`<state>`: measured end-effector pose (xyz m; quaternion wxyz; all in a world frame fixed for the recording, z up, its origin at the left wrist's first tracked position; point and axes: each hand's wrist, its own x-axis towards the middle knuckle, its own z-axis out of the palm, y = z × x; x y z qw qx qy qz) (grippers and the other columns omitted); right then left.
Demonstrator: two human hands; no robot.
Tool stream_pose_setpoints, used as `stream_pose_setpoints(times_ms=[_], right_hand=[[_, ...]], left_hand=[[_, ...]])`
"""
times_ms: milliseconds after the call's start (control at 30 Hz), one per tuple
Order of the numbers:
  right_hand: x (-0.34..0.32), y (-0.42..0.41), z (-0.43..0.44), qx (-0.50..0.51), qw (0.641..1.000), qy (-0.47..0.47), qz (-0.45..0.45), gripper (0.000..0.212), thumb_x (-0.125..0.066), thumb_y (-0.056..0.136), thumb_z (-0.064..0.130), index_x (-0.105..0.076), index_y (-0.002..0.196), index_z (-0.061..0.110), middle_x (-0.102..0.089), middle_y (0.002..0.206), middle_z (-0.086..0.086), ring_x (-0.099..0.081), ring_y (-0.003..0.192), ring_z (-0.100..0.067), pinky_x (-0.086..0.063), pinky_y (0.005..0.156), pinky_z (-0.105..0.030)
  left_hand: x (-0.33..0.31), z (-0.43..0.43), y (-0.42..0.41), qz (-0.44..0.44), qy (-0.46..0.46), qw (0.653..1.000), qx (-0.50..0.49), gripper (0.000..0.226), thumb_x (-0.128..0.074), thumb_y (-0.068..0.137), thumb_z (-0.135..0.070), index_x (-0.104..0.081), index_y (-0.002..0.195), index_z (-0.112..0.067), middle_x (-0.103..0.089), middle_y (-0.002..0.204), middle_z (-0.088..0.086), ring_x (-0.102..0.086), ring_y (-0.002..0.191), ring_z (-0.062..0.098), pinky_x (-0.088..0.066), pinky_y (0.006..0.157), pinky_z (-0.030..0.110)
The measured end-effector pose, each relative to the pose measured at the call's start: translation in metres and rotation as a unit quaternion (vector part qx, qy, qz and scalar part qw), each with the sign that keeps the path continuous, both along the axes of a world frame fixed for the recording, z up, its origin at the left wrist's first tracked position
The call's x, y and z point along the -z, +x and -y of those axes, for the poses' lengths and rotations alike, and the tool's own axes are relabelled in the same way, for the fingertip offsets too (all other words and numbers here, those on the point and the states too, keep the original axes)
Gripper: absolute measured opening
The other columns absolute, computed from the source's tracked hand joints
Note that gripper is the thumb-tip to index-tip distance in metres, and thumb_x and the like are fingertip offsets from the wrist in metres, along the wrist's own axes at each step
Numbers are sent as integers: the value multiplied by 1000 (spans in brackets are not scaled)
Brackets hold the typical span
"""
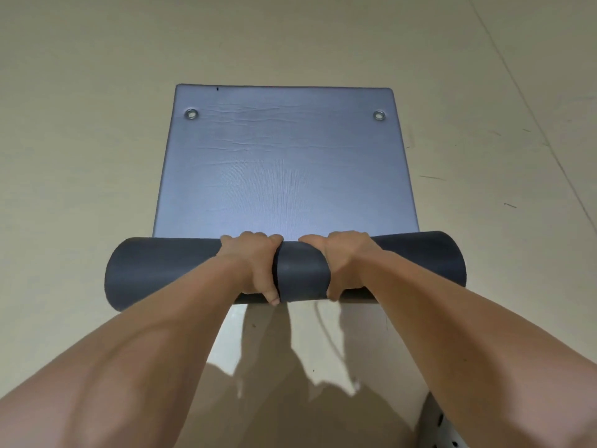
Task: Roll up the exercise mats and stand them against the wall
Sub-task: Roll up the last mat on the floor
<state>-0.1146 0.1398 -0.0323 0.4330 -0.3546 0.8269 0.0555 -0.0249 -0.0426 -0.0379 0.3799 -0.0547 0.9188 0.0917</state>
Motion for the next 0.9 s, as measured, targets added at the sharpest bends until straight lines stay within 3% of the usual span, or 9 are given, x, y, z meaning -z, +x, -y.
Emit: stream_pose_setpoints(times_ms=[100, 167, 267, 333, 500, 600, 700, 767, 900], right_hand=[[2, -2, 1, 3, 1000, -11, -16, 101, -89, 60, 38, -34, 143, 49, -58, 99, 10, -59, 96, -21, -49, 85, -41], [3, -10, 3, 10, 1000, -5, -7, 114, -91, 55, 40, -27, 149, 51, -57, 103, 11, -59, 99, -21, -51, 85, -39], [8, -17, 5, 13, 1000, 8, 4, 131, -93, 51, 44, -16, 156, 51, -55, 123, 8, -57, 113, -23, -53, 94, -43], [11, -15, 7, 9, 999, 5, -31, 137, -92, 54, 45, -6, 160, 49, -46, 145, 2, -47, 131, -28, -42, 109, -50], [10, 5, -7, 30, 982, -148, -116, 118, -72, 72, 58, 3, 162, 47, -7, 174, -2, 1, 160, -30, 5, 124, -65], [25, 35, -26, 19, 945, -205, -253, 112, -61, 72, 71, -7, 165, 40, -5, 175, -10, 1, 161, -37, 0, 122, -71], [40, 50, -38, 40, 957, -103, -269, 130, -71, 73, 73, 15, 163, 35, 25, 170, -14, 23, 156, -42, 4, 118, -76], [45, 51, -38, 32, 961, -64, -266, 138, -71, 74, 75, 30, 157, 33, 41, 163, -15, 35, 151, -44, 7, 116, -77], [48, 30, -29, 42, 957, -76, -277, 150, -72, 66, 85, 40, 152, 34, 38, 165, -15, 34, 151, -45, 6, 116, -78]], left_hand=[[9, -9, 40, -156, -72, 984, 40, 119, -63, 66, -78, -17, 160, -24, -27, 163, 7, -26, 149, 33, -15, 114, 70], [15, -22, 63, -223, -95, 968, 59, 124, -57, 73, -79, -2, 163, -16, -7, 170, 13, -7, 154, 42, -10, 114, 75], [25, -40, 76, -152, -104, 982, 29, 147, -65, 68, -82, 41, 147, -18, 29, 165, 14, 19, 152, 44, 1, 110, 79], [28, -42, 69, -136, -119, 984, 11, 155, -71, 64, -80, 52, 137, -20, 37, 160, 14, 26, 150, 43, 1, 110, 80], [23, -21, 17, -140, -88, 986, -31, 153, -69, 50, -91, 22, 157, -31, 12, 168, 11, 11, 154, 43, -2, 113, 77], [19, -7, -14, -116, -77, 989, -52, 151, -70, 41, -93, 6, 158, -37, -8, 168, 9, 1, 154, 42, -5, 113, 78], [17, -3, -33, -93, -84, 990, -59, 149, -73, 36, -91, -4, 157, -40, -17, 164, 8, -6, 153, 41, -9, 110, 80], [17, -2, -35, -93, -86, 990, -64, 150, -74, 38, -90, -1, 158, -39, -7, 167, 10, -5, 153, 41, -9, 110, 80], [27, -7, -11, -214, -103, 970, -51, 137, -57, 61, -93, 11, 161, -29, 15, 169, 10, 12, 155, 40, -4, 113, 79]])
